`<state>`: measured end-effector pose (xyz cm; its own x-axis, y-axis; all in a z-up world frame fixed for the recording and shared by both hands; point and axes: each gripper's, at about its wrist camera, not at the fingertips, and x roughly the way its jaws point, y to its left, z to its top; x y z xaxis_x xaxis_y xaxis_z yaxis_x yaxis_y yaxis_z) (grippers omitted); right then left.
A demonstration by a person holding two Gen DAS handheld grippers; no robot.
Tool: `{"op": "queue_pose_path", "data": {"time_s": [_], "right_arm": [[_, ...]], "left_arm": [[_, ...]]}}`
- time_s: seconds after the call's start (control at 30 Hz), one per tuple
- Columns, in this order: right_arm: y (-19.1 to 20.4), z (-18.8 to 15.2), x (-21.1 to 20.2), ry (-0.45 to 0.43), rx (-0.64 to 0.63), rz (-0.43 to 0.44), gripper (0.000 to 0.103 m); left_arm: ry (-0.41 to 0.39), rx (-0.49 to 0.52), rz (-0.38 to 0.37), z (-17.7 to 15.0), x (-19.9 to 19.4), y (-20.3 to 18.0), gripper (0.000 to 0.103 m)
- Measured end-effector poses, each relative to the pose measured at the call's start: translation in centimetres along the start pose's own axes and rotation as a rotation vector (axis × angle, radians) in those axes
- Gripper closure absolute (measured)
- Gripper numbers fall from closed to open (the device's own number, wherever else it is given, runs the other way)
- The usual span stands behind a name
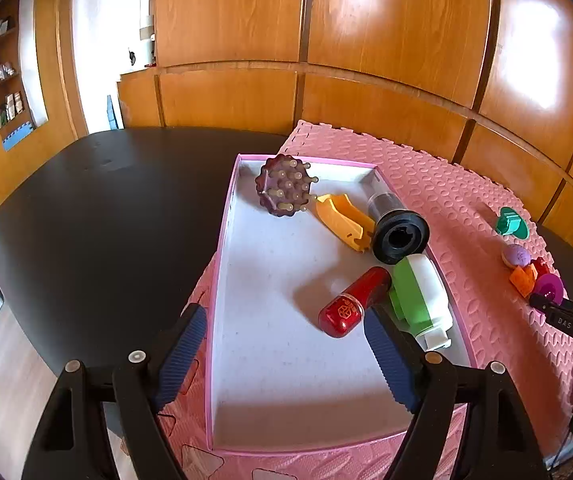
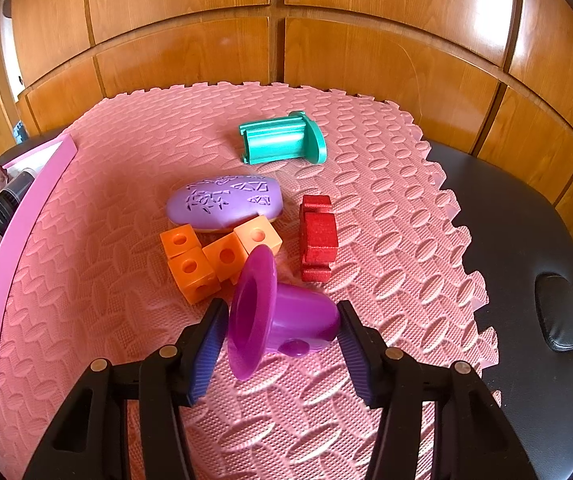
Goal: Organize rigid objects
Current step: 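Carry the purple cup into the box and release it with the right tool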
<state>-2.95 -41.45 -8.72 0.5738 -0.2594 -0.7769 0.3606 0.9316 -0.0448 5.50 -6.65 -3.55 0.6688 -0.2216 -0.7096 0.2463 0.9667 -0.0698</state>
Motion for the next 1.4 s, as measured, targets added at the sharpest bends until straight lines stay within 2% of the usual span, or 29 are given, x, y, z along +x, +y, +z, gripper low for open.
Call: {"op": "queue_pose_path", "data": {"time_s": [0.13,1.1,1.2,1.4], "right_arm": [[0.1,0.0,0.0,-0.002,-0.005,-0.005,0.048],[0.1,0.1,-0.2,-0.002,-0.005,-0.021,0.048],[0.2,0.3,-0.3,0.018,0.013,0.009,0.049],[2.5,0.8,-1.9,-0.02,-0.009,0.064,0.054]], "left_arm": [[0.004,-0.003,-0.005,-0.2,-0.1,0.1,0.019],[0.011,-0.037,0.007,-0.4,-0.6,1.8,0.018],[0.006,-0.042,0.012,-0.4,-0.7,2.3,0.019],[0.012,-0.058,0.028,-0.9,-0.6,3.6,0.019]]}}
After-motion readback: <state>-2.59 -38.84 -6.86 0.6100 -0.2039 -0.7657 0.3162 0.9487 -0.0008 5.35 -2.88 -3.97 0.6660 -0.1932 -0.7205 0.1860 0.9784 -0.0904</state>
